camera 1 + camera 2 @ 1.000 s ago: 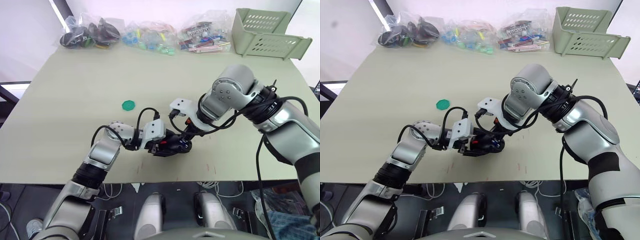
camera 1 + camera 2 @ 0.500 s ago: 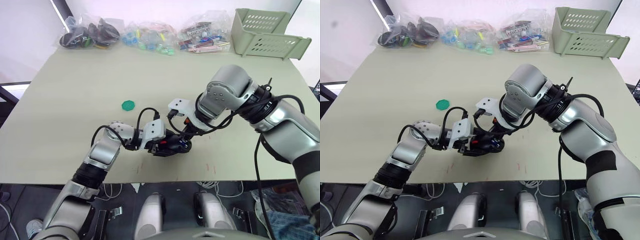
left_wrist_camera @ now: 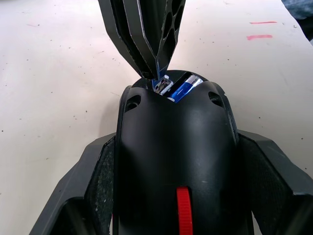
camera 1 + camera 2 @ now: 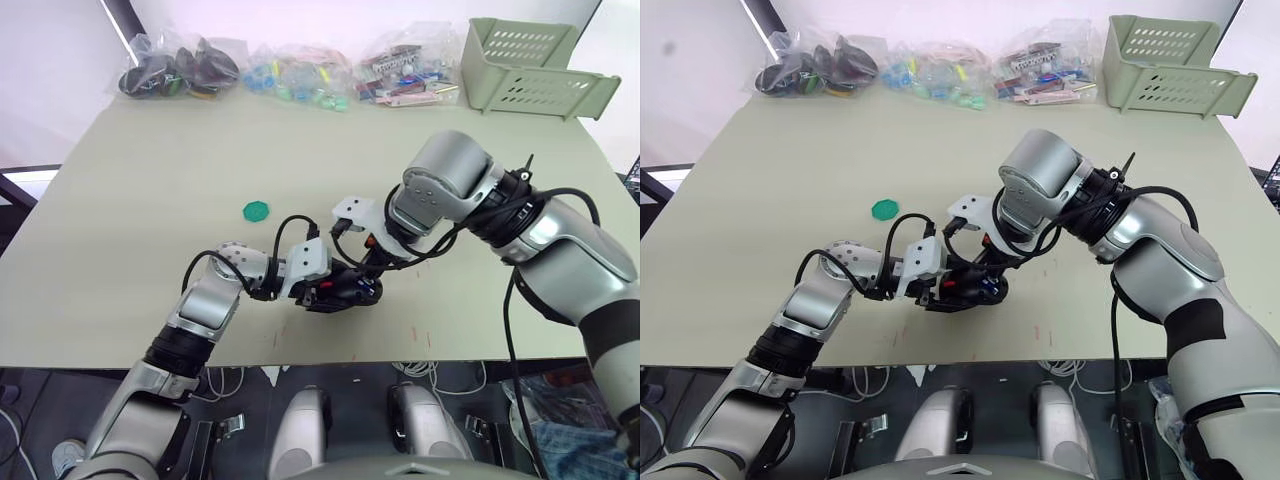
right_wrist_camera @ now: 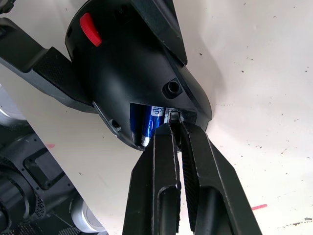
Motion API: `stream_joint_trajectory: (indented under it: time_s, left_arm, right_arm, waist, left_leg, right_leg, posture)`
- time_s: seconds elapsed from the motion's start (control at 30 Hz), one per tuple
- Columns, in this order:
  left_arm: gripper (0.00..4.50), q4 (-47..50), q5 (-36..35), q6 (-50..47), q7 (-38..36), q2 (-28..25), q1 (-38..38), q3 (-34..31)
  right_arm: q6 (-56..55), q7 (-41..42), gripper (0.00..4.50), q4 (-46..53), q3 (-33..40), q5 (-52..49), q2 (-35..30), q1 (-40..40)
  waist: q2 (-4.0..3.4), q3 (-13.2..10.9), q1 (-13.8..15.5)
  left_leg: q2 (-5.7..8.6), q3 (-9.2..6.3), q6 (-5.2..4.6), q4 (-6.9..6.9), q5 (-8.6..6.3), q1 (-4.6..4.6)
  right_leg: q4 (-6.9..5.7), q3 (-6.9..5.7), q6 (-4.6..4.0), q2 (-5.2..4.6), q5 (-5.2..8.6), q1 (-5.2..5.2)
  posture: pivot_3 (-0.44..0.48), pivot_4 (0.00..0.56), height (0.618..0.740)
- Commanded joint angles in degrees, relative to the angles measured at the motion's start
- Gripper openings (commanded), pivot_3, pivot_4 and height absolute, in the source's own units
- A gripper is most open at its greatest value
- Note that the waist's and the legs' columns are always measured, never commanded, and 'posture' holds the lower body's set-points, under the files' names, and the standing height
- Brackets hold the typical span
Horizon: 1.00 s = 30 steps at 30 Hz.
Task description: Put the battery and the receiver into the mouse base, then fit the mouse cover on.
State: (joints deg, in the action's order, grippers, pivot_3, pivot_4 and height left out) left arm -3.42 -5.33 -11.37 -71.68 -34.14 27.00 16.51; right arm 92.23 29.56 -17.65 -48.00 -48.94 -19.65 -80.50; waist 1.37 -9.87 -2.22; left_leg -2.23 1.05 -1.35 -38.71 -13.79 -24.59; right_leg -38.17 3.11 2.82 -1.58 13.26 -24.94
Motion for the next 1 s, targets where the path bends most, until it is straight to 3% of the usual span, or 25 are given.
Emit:
stream_joint_trajectory:
  time_s: [0.03,0.57,1.0]
  left_arm:
    - [3.24,0.4,1.2,0.2,1.6,0.9,0.8,1.2]
    - [3.24,-0.1,1.1,-1.0,2.5,1.4,0.8,0.4]
    - [3.24,-2.3,1.3,-0.9,1.9,1.7,2.3,0.2]
  right_arm:
    - [0.3,1.0,0.00,0.8,0.1,0.6,3.0,0.1]
    - [0.3,3.5,0.00,8.9,0.6,4.6,-0.6,1.4]
    - [0.3,0.3,0.00,13.6,2.9,3.9,-2.8,3.7]
  waist:
    - [0.00,0.0,-0.1]
    - [-0.01,0.0,0.1]
    - [-0.03,0.0,0.3]
  left_leg:
    - [0.00,0.00,0.00,0.00,0.00,0.03]
    - [0.01,-0.08,0.00,0.00,0.00,0.14]
    - [0.04,-0.18,0.00,0.00,0.00,0.00]
  right_leg:
    - [0.00,0.00,0.00,0.00,0.00,0.03]
    - [0.10,-0.06,0.00,-0.02,0.00,0.23]
    - [0.17,-0.16,0.00,-0.06,0.00,0.20]
  posture:
    - [0.000,0.150,0.740]
    - [0.000,0.150,0.740]
    - [0.000,0.150,0.740]
